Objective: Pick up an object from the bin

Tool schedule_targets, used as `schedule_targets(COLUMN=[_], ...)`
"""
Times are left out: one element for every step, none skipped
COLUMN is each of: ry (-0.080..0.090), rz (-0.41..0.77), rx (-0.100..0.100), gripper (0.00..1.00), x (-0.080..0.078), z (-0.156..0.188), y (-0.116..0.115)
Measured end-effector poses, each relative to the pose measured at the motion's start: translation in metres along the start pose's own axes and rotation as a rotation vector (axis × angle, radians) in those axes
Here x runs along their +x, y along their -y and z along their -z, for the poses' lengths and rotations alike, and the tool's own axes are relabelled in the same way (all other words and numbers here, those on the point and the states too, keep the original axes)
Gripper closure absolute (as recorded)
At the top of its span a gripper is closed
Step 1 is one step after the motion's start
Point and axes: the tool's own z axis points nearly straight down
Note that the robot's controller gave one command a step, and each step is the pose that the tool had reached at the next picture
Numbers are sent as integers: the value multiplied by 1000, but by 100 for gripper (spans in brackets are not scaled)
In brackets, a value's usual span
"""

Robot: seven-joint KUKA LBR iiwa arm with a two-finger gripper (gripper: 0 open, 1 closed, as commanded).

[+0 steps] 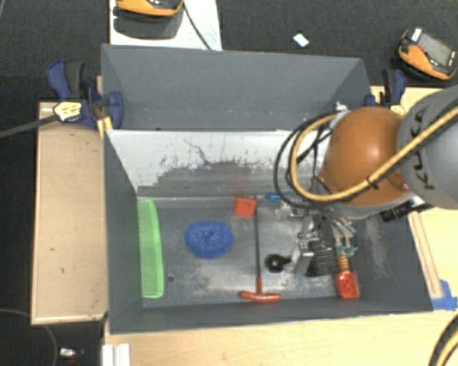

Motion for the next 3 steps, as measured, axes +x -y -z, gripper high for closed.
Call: schedule_targets(ry=[5,6,5], rz=[74,-39,23], rx=[1,-2,0], gripper=[0,0,0], x=[-15,-12,-14], z=[-80,-49,-76], y=[59,54,61])
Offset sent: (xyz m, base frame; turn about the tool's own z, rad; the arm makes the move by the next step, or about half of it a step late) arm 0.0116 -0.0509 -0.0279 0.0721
